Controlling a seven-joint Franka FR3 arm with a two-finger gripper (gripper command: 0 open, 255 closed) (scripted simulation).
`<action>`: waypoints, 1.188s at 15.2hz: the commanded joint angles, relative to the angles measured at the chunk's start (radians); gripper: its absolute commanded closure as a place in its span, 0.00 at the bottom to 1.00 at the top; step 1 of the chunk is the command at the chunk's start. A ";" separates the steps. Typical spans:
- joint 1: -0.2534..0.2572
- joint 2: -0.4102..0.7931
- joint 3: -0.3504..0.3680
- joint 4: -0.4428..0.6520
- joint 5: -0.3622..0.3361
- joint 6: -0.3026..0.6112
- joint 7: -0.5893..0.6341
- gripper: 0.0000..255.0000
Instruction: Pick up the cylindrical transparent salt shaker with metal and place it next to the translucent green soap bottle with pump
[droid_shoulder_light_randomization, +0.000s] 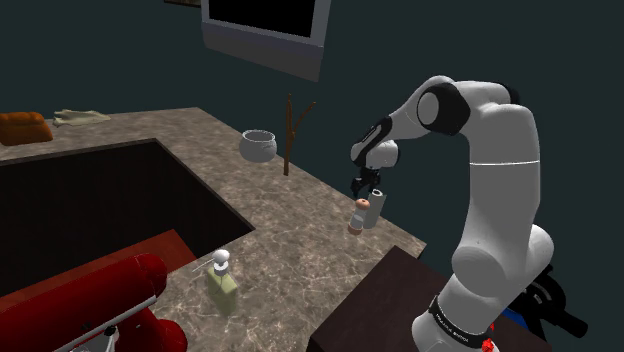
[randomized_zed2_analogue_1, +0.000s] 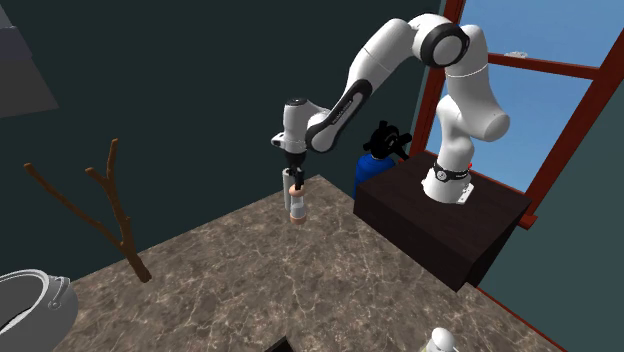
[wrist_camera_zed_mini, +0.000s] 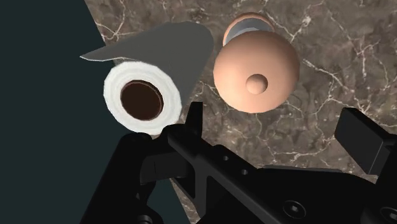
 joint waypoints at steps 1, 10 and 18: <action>-0.016 0.047 0.012 0.029 0.017 0.016 -0.011 0.00; -0.040 0.125 0.038 0.052 0.043 0.071 -0.028 0.00; -0.040 0.125 0.037 0.053 0.042 0.071 -0.028 1.00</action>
